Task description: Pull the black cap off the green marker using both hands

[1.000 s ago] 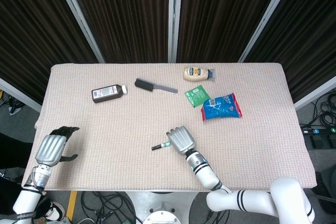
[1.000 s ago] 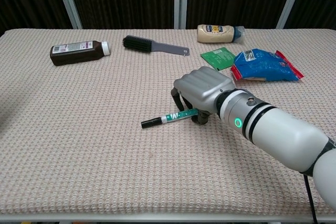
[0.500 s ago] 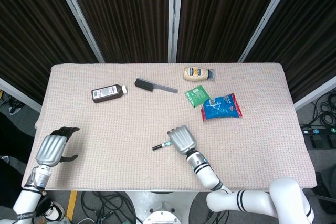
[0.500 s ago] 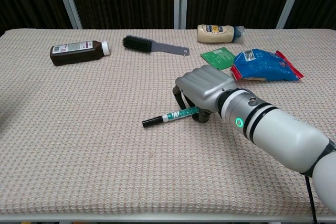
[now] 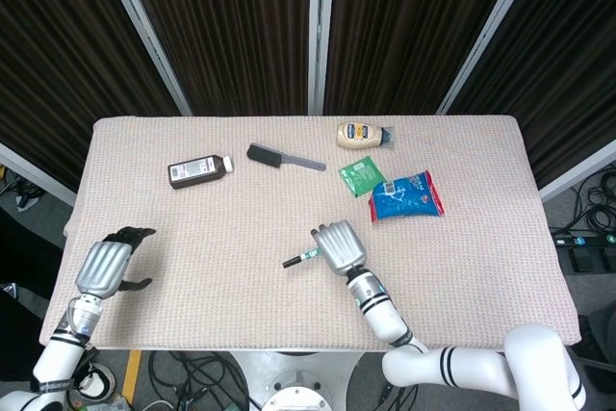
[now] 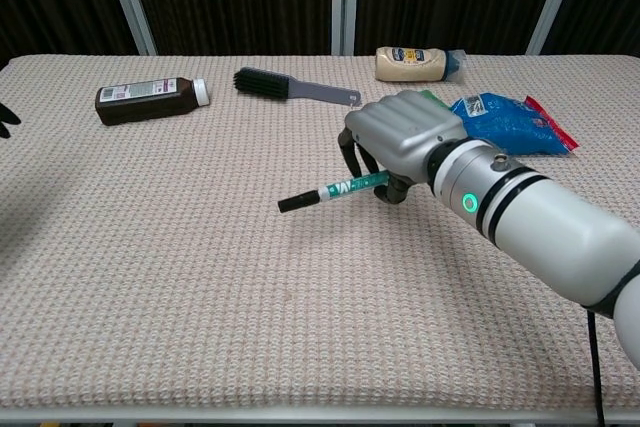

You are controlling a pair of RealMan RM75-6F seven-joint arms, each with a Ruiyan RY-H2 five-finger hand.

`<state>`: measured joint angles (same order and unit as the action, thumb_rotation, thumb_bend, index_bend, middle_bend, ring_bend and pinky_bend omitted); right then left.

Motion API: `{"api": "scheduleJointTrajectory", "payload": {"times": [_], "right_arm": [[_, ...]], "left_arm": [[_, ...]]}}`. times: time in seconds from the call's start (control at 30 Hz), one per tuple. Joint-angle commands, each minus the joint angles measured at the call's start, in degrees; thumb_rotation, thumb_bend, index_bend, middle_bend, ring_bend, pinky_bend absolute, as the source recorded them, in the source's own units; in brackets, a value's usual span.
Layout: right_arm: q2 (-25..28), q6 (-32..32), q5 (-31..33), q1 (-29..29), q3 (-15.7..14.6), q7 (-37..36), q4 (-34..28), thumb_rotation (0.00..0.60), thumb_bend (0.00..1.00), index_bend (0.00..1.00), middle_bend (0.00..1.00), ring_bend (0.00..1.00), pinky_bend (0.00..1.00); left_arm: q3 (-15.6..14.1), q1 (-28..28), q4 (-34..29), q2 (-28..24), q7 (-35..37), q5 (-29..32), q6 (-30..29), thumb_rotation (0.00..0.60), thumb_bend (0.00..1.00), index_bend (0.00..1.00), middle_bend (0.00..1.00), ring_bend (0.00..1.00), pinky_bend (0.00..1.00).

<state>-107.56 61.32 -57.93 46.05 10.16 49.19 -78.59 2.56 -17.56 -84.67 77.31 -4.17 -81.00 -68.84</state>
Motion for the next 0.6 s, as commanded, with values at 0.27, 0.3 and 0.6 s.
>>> {"api": "scheduleJointTrajectory", "payload": {"times": [0.27, 0.3, 0.6], "right_arm": [[-2.45, 7.35, 5.15, 2.16, 7.22, 6.99, -3.23, 0.600, 0.33, 0.64, 0.62, 0.62, 0.72], [-2.76, 7.75, 5.56, 2.48, 7.74, 7.47, -3.15, 0.600, 0.33, 0.64, 0.62, 0.62, 0.72], [-5.31, 11.61, 9.49, 5.10, 12.27, 10.72, -2.79, 0.600, 0.35, 0.64, 0.62, 0.62, 0.72]], "left_arm": [[7.11, -5.18, -3.56, 4.69, -8.99, 7.42, 1.91, 0.600, 0.12, 0.24, 0.29, 0.23, 0.36], [7.90, -5.77, -4.02, 5.09, -9.91, 8.75, 2.37, 0.600, 0.12, 0.25, 0.29, 0.23, 0.36], [13.57, -11.55, -8.33, 8.91, -25.37, 19.41, 1.07, 0.600, 0.12, 0.28, 0.31, 0.26, 0.37]]}}
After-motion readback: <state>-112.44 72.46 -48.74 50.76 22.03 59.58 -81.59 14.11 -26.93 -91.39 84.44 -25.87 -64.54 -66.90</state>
